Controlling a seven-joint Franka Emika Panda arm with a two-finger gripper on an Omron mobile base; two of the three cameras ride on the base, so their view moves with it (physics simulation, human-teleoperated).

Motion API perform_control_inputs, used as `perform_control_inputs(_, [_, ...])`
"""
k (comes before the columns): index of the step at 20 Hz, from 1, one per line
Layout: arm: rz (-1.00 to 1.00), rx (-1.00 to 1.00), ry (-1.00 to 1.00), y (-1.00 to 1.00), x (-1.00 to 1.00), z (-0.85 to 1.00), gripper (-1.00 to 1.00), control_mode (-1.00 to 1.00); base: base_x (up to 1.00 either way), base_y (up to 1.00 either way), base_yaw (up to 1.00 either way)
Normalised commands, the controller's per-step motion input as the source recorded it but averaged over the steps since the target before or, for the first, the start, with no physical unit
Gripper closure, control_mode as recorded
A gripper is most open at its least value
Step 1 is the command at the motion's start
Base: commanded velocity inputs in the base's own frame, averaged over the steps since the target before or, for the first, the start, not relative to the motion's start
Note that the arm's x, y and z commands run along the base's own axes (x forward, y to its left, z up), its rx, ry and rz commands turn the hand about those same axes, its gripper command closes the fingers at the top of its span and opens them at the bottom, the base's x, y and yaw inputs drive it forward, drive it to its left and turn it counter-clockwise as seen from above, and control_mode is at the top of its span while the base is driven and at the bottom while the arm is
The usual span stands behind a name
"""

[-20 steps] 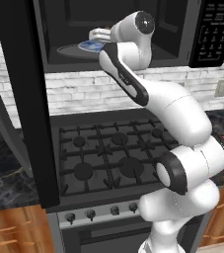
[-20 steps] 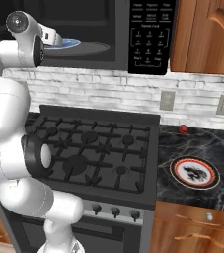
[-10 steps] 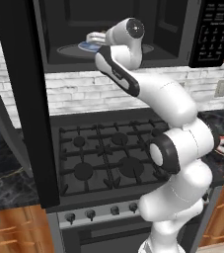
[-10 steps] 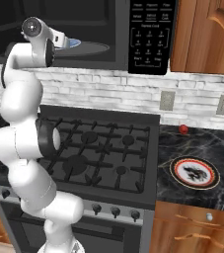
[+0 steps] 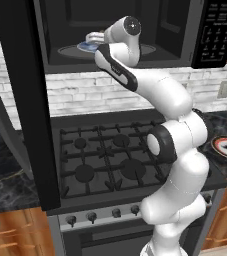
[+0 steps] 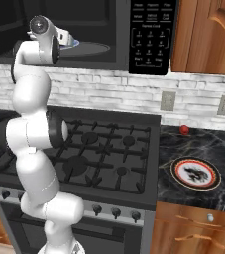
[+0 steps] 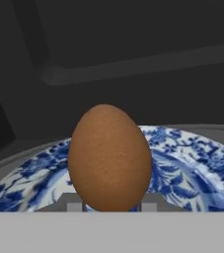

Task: Pick the egg from the counter and place it in the microwave.

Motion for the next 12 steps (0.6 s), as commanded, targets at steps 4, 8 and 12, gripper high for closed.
perform_control_inputs(4, [0.04,-0.09,0.04,0.0,0.0,-0.03,1.0,-1.0,0.0,0.0,0.0])
perform_control_inputs(8, [0.03,-0.07,0.01,0.0,0.0,-0.02,-1.0,-1.0,0.0,0.0,0.0])
perform_control_inputs(12, [0.02,-0.05,0.0,0.0,-0.09,0.0,-1.0,-1.0,0.0,0.0,0.0])
